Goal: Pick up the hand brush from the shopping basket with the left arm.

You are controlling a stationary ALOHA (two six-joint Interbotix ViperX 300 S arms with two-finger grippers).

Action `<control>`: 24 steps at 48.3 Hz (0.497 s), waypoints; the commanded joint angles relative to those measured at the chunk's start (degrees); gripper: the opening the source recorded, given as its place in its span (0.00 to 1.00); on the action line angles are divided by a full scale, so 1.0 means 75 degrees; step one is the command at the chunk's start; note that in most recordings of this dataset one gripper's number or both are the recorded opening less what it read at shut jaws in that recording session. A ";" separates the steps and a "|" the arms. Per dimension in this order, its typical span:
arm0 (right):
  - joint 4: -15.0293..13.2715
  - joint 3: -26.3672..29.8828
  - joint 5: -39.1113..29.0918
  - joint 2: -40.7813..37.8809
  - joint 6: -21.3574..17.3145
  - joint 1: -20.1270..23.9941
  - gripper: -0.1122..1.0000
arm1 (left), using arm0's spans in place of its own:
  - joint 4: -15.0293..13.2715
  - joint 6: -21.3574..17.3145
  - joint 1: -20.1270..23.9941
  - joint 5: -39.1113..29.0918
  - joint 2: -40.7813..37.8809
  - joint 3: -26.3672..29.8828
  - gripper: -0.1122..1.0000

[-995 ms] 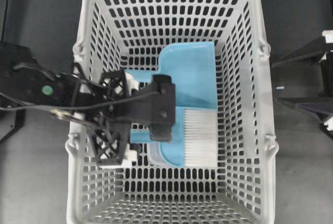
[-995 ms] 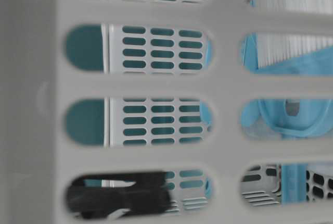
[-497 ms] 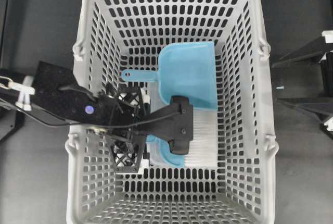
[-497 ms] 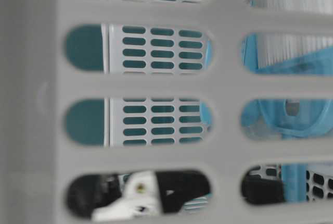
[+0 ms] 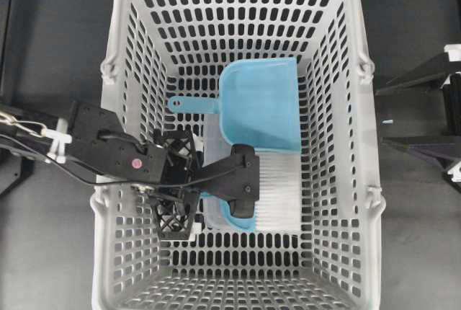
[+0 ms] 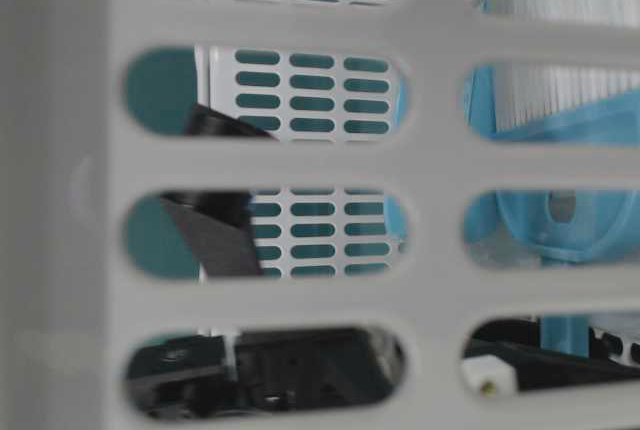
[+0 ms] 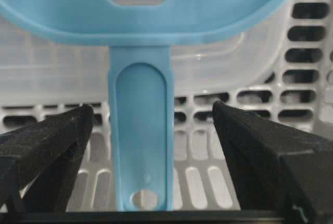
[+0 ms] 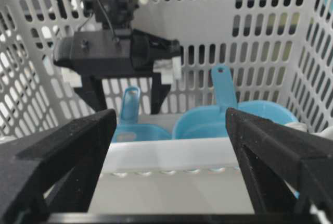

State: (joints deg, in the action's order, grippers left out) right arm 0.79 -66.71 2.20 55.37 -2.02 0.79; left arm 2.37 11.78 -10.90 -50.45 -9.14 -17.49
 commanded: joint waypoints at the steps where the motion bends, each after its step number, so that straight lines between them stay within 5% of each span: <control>1: 0.0035 0.0059 0.0023 -0.0070 -0.0012 0.0012 0.83 | 0.0023 -0.0047 -0.0012 0.0223 0.0000 -0.0035 0.92; 24: 0.0035 0.0012 0.0023 -0.0082 -0.0035 0.0023 0.83 | 0.0023 -0.0070 -0.0012 0.0410 -0.0047 -0.0141 0.89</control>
State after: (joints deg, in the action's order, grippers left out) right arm 0.88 -66.97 2.11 55.28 -2.11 0.79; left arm 2.37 11.34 -10.90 -47.99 -9.93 -18.81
